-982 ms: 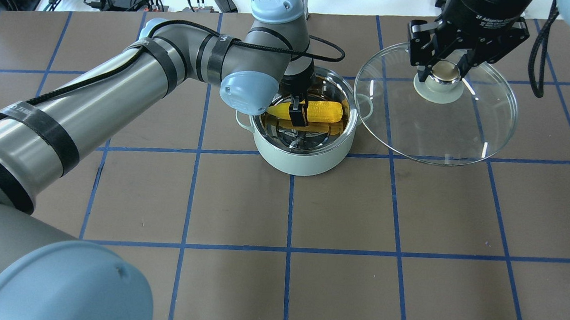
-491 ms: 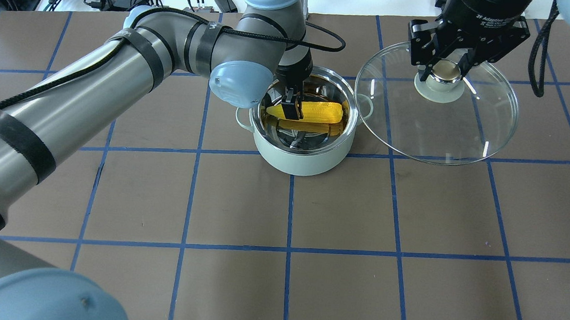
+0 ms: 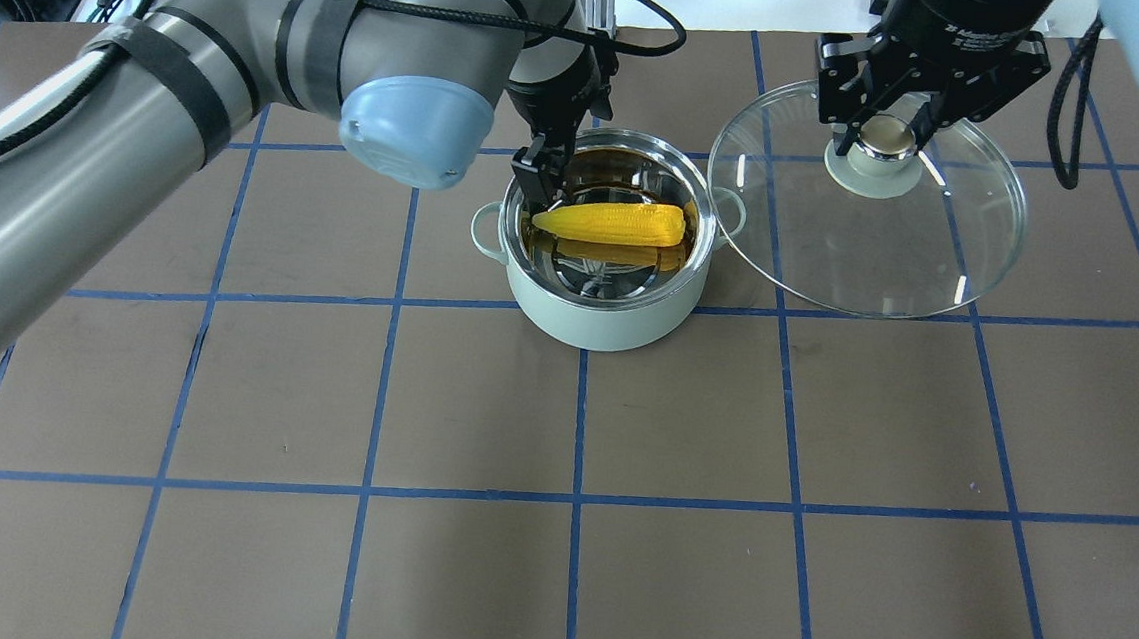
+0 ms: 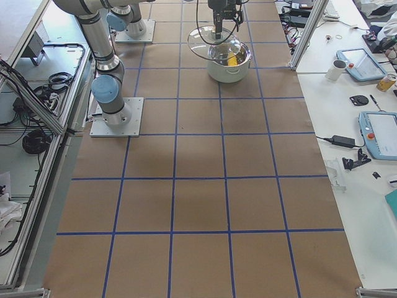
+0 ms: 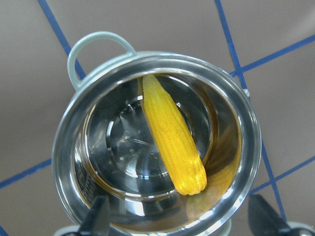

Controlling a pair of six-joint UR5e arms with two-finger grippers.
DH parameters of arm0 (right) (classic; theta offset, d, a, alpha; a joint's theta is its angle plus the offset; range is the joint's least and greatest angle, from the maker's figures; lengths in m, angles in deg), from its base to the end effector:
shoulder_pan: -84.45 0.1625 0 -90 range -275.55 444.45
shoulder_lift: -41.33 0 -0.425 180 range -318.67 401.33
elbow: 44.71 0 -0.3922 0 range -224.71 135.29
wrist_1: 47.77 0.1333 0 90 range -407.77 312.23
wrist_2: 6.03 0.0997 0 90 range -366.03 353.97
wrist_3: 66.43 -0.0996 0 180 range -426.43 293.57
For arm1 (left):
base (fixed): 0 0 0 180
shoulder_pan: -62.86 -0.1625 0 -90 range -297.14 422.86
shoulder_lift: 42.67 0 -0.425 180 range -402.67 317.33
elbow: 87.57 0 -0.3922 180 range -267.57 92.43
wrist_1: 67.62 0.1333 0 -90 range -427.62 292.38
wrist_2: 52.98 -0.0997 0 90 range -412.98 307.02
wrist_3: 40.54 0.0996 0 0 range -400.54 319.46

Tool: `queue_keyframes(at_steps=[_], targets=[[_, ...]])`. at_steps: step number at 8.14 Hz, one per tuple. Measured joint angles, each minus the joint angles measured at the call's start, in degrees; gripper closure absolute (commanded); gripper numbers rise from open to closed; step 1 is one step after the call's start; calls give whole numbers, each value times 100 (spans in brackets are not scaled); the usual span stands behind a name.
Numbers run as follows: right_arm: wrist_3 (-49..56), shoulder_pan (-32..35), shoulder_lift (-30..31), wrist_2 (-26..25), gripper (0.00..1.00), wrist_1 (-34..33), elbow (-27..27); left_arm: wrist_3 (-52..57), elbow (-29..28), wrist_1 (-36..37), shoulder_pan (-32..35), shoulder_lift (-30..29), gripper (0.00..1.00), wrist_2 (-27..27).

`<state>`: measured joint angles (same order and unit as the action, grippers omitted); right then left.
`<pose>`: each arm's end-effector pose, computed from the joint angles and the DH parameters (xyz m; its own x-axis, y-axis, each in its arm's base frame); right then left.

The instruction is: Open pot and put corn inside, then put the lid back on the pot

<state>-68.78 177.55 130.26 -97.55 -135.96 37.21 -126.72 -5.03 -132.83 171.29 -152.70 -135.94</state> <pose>0.1578 -0.4977 0.5452 -0.9997 -0.0108 0.0227 -0.0129 0.9957 -0.0916 -0.3425 -0.5676 0.4009 -0.3705 -0.9026 0.2192 -0.9107 0.3994 0.1054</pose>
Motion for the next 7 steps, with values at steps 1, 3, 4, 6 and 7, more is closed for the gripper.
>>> queue_keyframes(at_steps=[1, 3, 4, 6, 7], targets=[[-108, 107, -172, 14, 80, -225, -5, 409, 10, -241, -204, 155, 0, -5], [-613, 653, -622, -28, 80, -824, -14, 1480, 41, -822, -854, 389, 0, -30], [-968, 920, -884, -38, 80, -1189, -25, 2090, 52, -1131, -1245, 534, 0, -75], [-1568, 1382, -1531, -45, 80, -2008, -92, 3470, 46, -1537, -1887, 930, 0, -283], [-1815, 1559, -1834, -63, 80, -2301, -196, 4330, 47, -1603, -2085, 1128, 0, -328]])
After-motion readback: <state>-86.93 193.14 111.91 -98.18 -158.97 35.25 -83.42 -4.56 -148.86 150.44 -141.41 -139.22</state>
